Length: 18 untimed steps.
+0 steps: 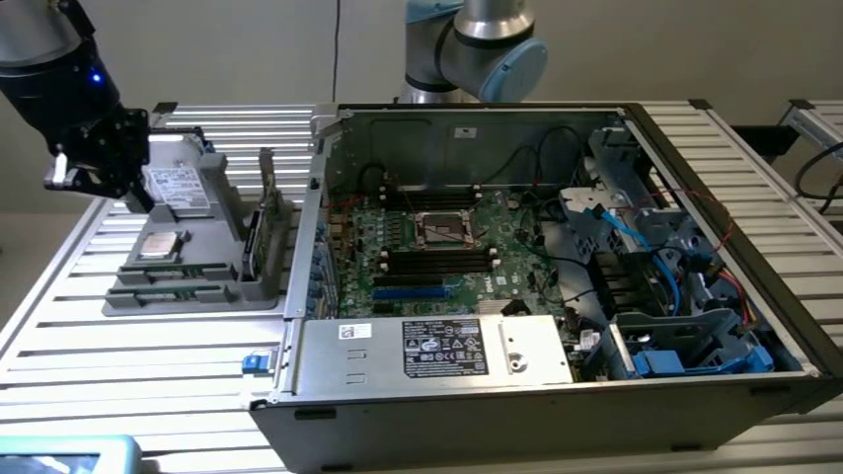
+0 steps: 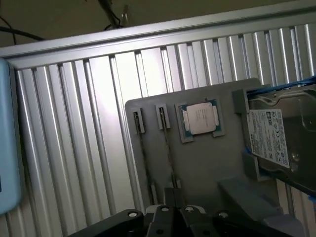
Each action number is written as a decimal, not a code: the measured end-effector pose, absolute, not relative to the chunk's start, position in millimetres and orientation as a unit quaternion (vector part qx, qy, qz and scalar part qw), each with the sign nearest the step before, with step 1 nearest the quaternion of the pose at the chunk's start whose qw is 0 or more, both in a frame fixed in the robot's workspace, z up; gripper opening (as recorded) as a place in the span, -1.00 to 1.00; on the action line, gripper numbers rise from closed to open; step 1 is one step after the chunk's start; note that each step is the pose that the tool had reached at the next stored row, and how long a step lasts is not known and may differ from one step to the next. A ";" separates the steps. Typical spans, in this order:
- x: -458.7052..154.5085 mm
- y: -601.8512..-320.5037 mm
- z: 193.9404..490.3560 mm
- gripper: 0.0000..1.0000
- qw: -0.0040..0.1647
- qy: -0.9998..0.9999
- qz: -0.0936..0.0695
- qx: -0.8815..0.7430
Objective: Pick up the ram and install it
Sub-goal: 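Pick up the ram and move it above insertion slot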
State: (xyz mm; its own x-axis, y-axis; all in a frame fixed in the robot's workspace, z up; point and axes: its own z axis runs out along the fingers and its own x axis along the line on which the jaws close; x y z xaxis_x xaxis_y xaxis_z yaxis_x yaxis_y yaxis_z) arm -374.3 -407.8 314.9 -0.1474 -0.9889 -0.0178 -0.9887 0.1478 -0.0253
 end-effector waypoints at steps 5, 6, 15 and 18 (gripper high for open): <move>-374.3 -407.8 314.8 -0.79 0.013 0.727 -0.006 -0.686; -374.3 -407.8 314.8 -0.79 0.012 0.721 -0.006 -0.693; -374.3 -407.8 314.6 -0.76 0.010 0.696 -0.008 -0.718; -374.3 -408.2 314.6 -0.52 0.010 0.696 -0.008 -0.718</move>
State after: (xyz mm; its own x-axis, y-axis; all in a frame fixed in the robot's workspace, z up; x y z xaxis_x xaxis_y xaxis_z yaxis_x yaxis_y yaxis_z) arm -374.3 -408.2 314.6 0.0305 -0.9995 -0.0027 -0.9992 -0.0304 -0.0261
